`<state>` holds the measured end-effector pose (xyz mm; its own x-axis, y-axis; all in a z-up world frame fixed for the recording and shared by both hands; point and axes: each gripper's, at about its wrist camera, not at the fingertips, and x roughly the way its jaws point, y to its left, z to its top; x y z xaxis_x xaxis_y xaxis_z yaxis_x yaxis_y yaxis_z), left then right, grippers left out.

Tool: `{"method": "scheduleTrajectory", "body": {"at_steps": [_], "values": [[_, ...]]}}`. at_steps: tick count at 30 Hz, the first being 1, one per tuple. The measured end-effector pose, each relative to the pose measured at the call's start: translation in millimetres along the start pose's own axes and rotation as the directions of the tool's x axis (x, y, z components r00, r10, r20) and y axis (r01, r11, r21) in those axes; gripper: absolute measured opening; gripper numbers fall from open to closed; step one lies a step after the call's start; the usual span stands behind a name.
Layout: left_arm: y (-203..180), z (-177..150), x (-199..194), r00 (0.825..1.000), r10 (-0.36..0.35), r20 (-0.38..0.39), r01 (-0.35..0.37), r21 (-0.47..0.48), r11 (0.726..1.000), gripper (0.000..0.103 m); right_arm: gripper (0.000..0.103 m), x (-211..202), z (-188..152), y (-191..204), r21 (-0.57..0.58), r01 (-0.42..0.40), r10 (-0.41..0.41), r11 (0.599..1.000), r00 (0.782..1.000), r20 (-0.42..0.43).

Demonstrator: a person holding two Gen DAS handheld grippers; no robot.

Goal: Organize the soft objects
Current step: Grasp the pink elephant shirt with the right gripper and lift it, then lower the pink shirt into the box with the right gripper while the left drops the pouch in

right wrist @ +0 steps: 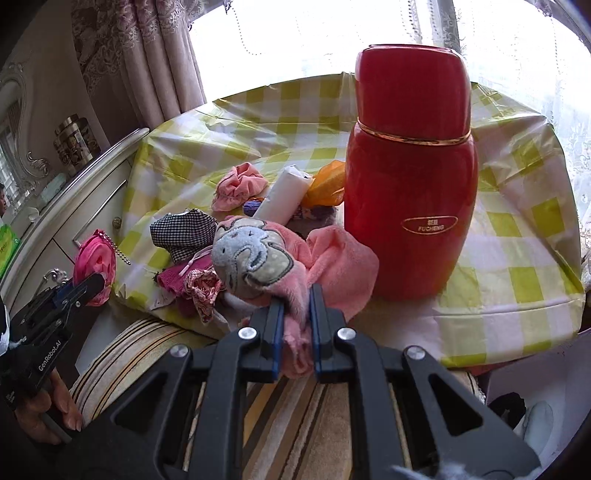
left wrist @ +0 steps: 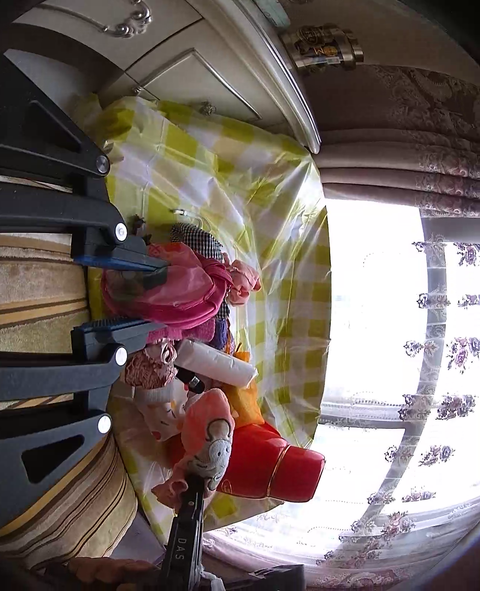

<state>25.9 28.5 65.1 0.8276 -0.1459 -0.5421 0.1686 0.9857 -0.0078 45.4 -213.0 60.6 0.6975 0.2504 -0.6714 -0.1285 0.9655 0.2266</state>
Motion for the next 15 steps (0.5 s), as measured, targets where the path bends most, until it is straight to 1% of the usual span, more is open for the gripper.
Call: {"method": "scheduleTrajectory", "body": {"at_steps": [3, 8, 12, 15], "values": [[-19.8, 3.0, 0.6, 0.998, -0.058, -0.007, 0.058, 0.004, 0.998, 0.023, 0.015, -15.3, -7.9, -17.4, 0.029, 0.012, -0.012, 0.999, 1.000, 0.004], [-61.3, 9.6, 0.0, 0.992, -0.129, -0.006, 0.129, 0.060, 0.990, 0.023, 0.015, -44.1, -16.4, -47.8, 0.084, 0.056, -0.059, 0.995, 0.998, 0.028], [-94.3, 11.9, -0.3, 0.981, -0.194, -0.015, 0.195, 0.103, 0.975, 0.023, 0.015, -65.2, -26.2, -77.9, 0.140, 0.108, -0.113, 0.984, 0.993, 0.034], [-120.0, 12.5, -1.0, 0.968, -0.250, -0.029, 0.251, 0.130, 0.959, 0.023, 0.015, -80.8, -34.8, -101.4, 0.176, 0.152, -0.160, 0.973, 0.986, 0.036]]}}
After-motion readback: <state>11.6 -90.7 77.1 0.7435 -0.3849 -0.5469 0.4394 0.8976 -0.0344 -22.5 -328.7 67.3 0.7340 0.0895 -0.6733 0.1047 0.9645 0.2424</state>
